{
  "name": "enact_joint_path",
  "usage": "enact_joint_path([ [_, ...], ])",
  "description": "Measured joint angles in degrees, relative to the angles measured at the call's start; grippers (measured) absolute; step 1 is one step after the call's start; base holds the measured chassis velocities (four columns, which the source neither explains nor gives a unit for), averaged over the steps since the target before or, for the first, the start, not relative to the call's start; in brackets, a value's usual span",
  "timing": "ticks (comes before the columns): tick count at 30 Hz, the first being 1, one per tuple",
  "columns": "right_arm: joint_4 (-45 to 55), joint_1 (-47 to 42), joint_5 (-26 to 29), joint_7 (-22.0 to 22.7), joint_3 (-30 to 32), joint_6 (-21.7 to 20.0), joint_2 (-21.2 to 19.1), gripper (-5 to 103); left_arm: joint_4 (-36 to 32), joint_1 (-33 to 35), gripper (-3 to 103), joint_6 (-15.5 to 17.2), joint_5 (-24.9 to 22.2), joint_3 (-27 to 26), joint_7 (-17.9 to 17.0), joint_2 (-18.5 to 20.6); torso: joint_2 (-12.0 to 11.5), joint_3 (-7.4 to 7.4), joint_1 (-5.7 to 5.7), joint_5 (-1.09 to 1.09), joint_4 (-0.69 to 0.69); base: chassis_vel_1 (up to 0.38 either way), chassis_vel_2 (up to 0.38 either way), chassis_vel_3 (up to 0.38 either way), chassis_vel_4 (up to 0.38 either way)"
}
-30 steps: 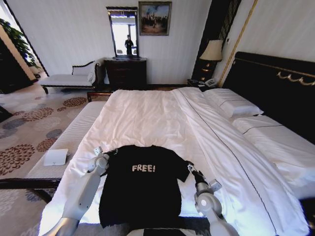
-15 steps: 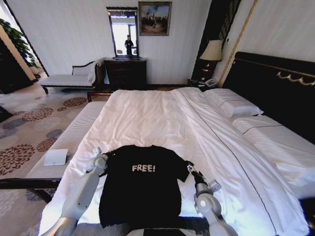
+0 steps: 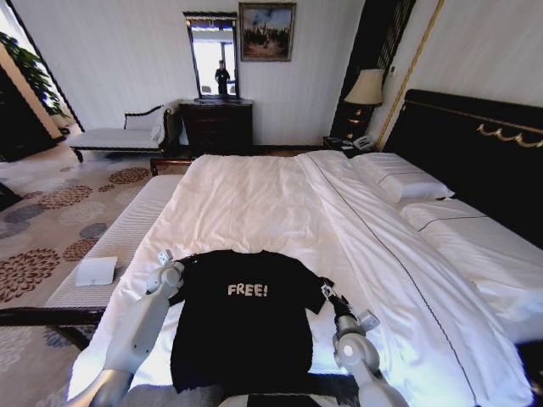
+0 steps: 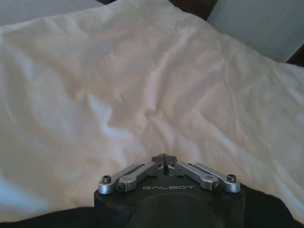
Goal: Fold the clothes on the bed.
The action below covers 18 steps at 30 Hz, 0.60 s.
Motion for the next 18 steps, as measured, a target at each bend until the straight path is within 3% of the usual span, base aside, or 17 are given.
enact_joint_path([
  [8,-0.19,0.18,-0.18,-0.08,0.28,0.32,-0.37,100,2.26,-1.11,0,-3.17,1.44,0.9,1.79,-0.98,0.0,0.0,0.0,0.0,0.0,0.0,0.0,0.0,0.0],
  [18,-0.19,0.36,-0.1,-0.14,0.32,0.42,-0.55,100,3.05,-1.47,0,-4.82,2.18,1.11,3.08,-1.05,0.0,0.0,0.0,0.0,0.0,0.0,0.0,0.0,0.0],
])
